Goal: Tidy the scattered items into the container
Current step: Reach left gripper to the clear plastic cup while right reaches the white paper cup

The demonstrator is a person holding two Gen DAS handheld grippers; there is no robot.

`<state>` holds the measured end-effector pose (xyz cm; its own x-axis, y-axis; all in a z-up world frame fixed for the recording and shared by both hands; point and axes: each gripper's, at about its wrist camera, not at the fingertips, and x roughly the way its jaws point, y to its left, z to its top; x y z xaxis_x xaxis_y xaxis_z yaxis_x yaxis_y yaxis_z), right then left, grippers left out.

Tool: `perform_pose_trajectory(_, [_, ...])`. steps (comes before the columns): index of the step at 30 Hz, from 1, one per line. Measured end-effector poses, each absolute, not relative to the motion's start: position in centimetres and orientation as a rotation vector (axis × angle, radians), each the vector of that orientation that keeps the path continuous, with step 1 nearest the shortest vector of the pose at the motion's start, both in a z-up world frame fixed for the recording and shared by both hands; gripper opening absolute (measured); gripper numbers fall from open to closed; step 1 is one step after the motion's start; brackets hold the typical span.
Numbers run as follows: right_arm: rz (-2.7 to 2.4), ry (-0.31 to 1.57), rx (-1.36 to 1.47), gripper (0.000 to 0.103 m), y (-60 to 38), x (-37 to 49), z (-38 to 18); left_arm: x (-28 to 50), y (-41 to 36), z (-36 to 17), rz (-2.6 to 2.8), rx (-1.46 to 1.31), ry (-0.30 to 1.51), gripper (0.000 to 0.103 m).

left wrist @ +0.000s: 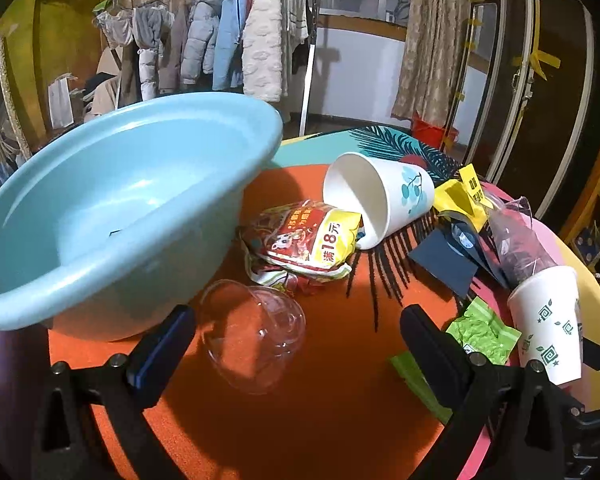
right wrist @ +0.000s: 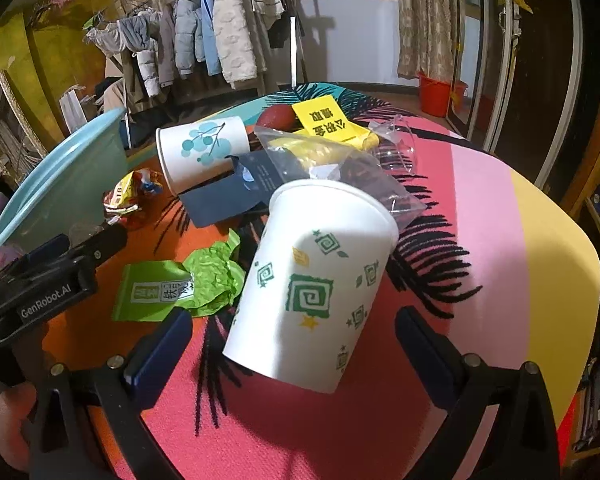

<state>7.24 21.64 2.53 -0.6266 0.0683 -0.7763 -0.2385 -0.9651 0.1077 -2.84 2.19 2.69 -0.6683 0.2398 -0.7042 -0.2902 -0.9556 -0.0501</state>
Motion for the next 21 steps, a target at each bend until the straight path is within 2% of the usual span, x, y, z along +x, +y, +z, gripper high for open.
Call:
perform_pose_trajectory(10, [2.674,0.275,-1.264,0.103,21.4,7.2,2.3,-3.0,1.9,2.6,2.611,-1.112,0.055,0.102])
perform_pose_trajectory(12, [2.669,0.268,-1.276,0.103,21.3,7.1,2.1,-3.2,1.9,2.4,2.607,-1.126,0.056,0.096])
perform_pose_trajectory(14, [2.668,0.265,-1.279,0.101,21.3,7.0,2.1,-3.4,2.0,2.2,2.604,-1.145,0.056,0.084])
perform_pose_trajectory(17, [2.657,0.267,-1.298,0.085,21.3,6.9,1.9,-3.7,2.0,1.8,2.590,-1.184,0.059,0.076])
perform_pose_trajectory(21, [2.636,0.259,-1.340,0.074,21.2,6.6,1.3,-3.9,1.9,1.4,2.587,-1.206,0.051,0.073])
